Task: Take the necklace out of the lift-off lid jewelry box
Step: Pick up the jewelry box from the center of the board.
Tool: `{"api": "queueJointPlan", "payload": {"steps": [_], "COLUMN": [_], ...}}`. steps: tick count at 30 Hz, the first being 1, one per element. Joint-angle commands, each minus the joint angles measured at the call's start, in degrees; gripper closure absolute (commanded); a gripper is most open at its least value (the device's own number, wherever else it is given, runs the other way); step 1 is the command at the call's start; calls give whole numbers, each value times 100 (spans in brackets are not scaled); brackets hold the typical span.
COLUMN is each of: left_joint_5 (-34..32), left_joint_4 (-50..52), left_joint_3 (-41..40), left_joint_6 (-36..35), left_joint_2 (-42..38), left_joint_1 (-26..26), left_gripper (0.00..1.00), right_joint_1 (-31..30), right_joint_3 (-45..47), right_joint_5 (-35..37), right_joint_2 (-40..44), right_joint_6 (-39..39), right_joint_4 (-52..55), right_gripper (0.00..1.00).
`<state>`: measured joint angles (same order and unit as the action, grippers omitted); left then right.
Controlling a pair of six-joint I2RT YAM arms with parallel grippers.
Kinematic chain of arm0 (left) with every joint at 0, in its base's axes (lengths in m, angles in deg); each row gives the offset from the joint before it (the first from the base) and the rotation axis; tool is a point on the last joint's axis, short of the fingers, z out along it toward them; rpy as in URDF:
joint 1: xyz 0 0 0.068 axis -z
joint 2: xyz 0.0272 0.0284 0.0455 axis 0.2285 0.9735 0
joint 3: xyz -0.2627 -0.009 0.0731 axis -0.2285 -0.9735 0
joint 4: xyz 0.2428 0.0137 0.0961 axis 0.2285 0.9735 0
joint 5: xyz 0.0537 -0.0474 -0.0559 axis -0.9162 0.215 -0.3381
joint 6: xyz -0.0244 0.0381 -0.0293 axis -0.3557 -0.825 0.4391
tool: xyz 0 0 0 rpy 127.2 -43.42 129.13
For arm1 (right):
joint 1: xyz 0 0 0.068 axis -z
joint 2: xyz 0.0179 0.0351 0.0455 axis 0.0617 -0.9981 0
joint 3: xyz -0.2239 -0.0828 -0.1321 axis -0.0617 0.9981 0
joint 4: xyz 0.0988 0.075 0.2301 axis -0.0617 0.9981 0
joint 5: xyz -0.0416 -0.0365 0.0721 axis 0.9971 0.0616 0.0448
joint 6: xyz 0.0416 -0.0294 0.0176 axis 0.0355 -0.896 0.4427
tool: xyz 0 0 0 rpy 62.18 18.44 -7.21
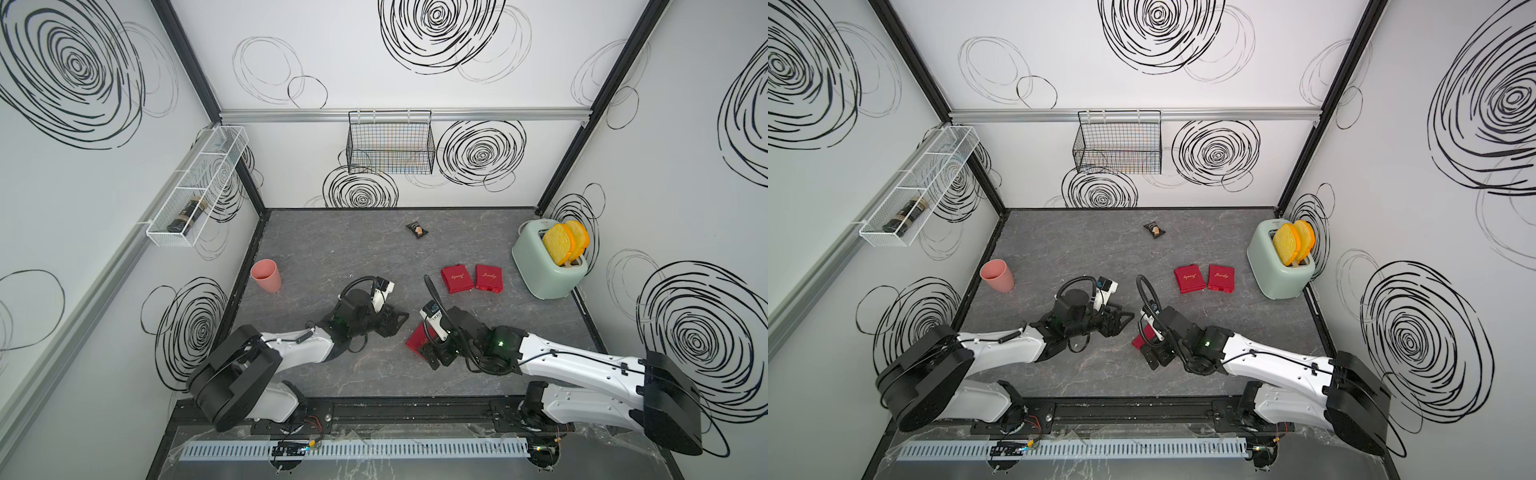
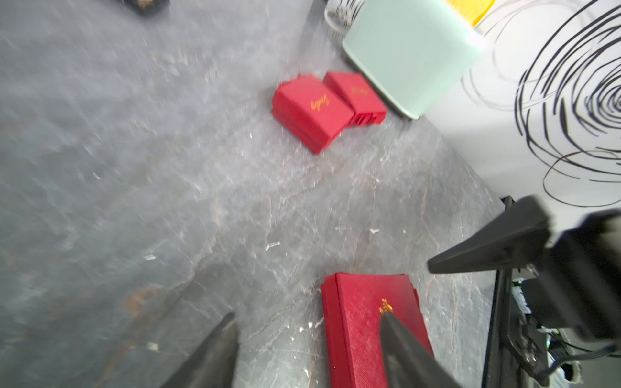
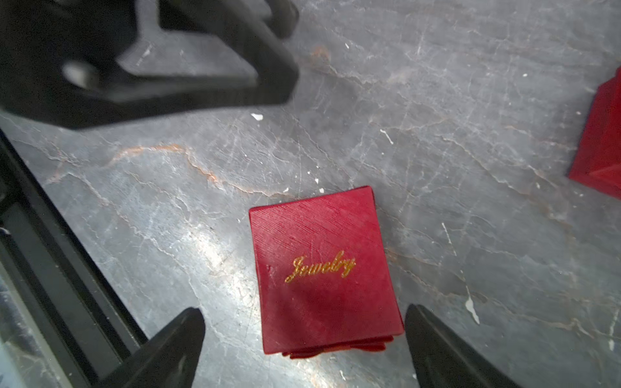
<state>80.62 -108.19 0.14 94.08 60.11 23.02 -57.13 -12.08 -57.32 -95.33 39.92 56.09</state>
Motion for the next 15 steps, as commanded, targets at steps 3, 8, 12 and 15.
{"api": "queueJointPlan", "payload": {"steps": [3, 8, 12, 15], "left_joint_5": [46, -116, -2, 59], "left_joint_4": [458, 638, 516, 478], "left_joint_3": [-357, -683, -752, -735], "left_joint_6": [174, 162, 171, 123], "left_joint_2": [-922, -1537, -1488, -1382], "left_joint_1": [-400, -608, -613, -614], "left_gripper": [13, 6, 6, 6], "right_joint_1": [-16, -16, -16, -7], "right_joint_3": [-252, -808, -1100, -1155], "right_joint_5": [199, 228, 253, 169], "right_joint_2": [-430, -1130, -1531, -1545], "right_joint_6": [-81, -299, -536, -653], "right_joint_4": [-40, 378, 596, 561], "right_gripper": [3, 3, 3, 3]}}
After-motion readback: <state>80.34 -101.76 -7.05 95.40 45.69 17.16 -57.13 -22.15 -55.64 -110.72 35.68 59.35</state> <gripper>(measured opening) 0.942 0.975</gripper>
